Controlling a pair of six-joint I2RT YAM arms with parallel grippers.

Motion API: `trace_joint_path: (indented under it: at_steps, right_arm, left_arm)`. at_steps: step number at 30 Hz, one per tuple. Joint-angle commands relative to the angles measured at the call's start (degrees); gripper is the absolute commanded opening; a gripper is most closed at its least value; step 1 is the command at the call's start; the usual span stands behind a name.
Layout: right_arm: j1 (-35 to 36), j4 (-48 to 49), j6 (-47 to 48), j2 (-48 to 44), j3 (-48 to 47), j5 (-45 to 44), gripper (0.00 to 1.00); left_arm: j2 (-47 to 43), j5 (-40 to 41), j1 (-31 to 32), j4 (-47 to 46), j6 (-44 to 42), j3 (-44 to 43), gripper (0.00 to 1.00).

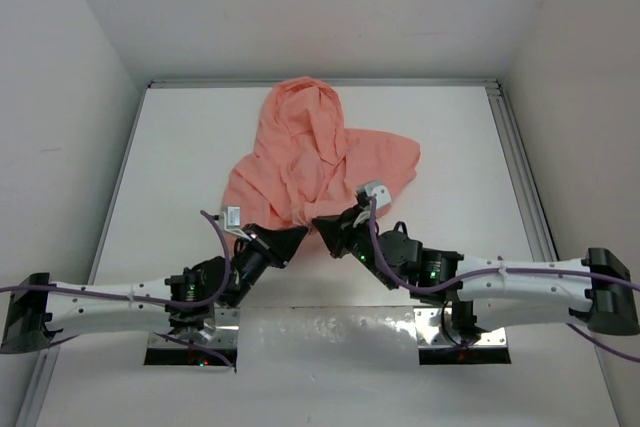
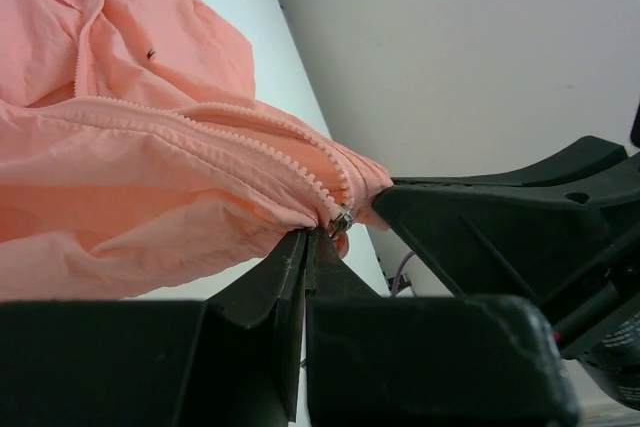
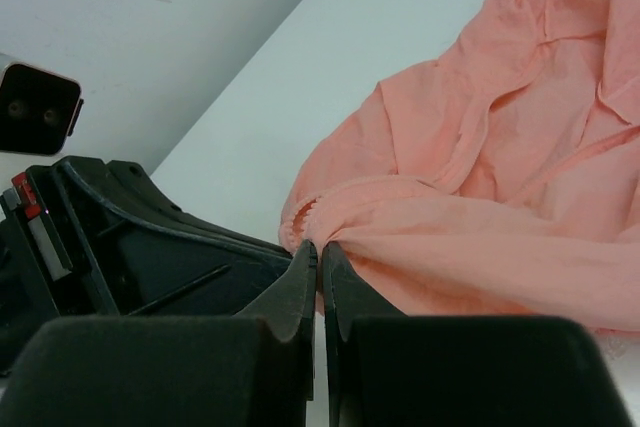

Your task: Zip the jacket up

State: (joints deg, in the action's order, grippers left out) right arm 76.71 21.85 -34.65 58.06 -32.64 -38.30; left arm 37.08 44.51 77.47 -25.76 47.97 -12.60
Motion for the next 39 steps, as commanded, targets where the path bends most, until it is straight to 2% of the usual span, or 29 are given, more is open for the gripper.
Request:
trace_joint_path:
  at_steps: [1, 4, 6, 9, 11, 18, 21, 23, 24, 26, 27, 28, 30, 32, 33, 34, 35, 37, 38, 39]
  right_arm:
    - [0.37, -1.97, -1.91, -0.06, -5.76, 0.78, 0.00]
    - [0.20, -4.51, -0.34, 2.57, -10.84, 0.60, 0.00]
    - [-2.51, -7.07, -0.50, 6.17, -13.84, 1.20, 0.00]
    - [-9.72, -12.87, -4.54, 10.56, -18.15, 8.23, 0.00]
    - [-10.78, -14.11, -4.11, 11.98, -20.26, 7.02, 0.00]
    - [-12.02, -14.46, -5.07, 12.69, -20.01, 8.59, 0.00]
    - [-11.93, -14.63, -3.15, 8.40, -16.41, 9.91, 0.00]
    - [-11.84, -16.47, -1.91, 2.60, -13.24, 14.29, 0.10]
    - [-11.84, -20.75, -0.34, 0.84, -12.63, 16.22, 0.18]
    - [-11.58, -27.08, 2.04, -2.33, -13.58, 22.45, 0.24]
    - [-11.41, -34.25, 4.31, -2.78, -15.68, 23.70, 0.25]
    - [-11.23, -37.63, 5.55, -3.21, -16.91, 25.45, 0.22]
    - [-10.88, -45.27, 7.66, -4.09, -19.20, 30.20, 0.00]
    - [-10.79, -46.71, 9.77, -6.19, -18.43, 36.77, 0.00]
    - [-10.79, -47.59, 11.87, -6.38, -17.90, 37.24, 0.00]
    - [-10.70, -49.34, 12.59, -6.12, -18.15, 36.64, 0.01]
    - [-10.70, -53.36, 14.51, -4.73, -18.94, 36.03, 0.08]
    - [-10.09, -55.06, 16.10, -3.93, -18.77, 35.93, 0.23]
    - [-9.74, -56.46, 16.72, -3.66, -18.60, 35.58, 0.34]
    - [-9.47, -57.17, 18.29, -3.31, -18.77, 35.58, 0.39]
  left_arm:
    - [0.88, -0.56, -0.22, 4.13, -0.50, -1.72, 0.00]
    - [1.33, -1.53, -0.22, 5.54, -0.42, -2.60, 0.00]
    - [1.68, -2.76, -0.22, 4.93, -1.29, -2.69, 0.00]
    - [2.38, -5.39, -0.30, 2.91, -2.87, -3.04, 0.00]
    - [2.30, -6.80, -0.22, 2.82, -3.49, -3.48, 0.00]
    - [0.62, -9.36, -0.22, 2.29, -5.78, -3.48, 0.00]
    - [0.27, -9.53, -0.22, 3.78, -6.30, -4.10, 0.00]
    - [0.27, -10.49, -0.22, 4.48, -7.18, -4.45, 0.00]
    - [0.36, -11.72, -0.22, 4.84, -7.44, -4.62, 0.00]
    - [0.88, -12.52, -0.30, 6.50, -7.88, -5.76, 0.00]
    - [1.15, -13.48, -0.30, 6.95, -8.06, -6.03, 0.00]
    - [1.59, -14.27, -0.39, 7.04, -8.50, -6.47, 0.00]
    - [2.12, -16.63, -1.09, 7.48, -8.59, -7.00, 0.00]
    - [2.56, -19.01, -1.53, 7.65, -8.33, -7.26, 0.00]
    - [2.73, -19.89, -2.14, 7.74, -8.24, -7.26, 0.00]
    - [3.00, -21.03, -2.50, 7.91, -7.72, -7.44, 0.00]
    - [3.17, -22.87, -3.11, 8.26, -7.28, -7.53, 0.00]
    - [3.61, -24.55, -3.64, 8.27, -6.31, -7.61, 0.00]
    - [3.79, -25.17, -3.99, 8.62, -5.96, -7.61, 0.00]
    - [3.96, -26.39, -4.87, 8.97, -5.61, -7.70, 0.00]
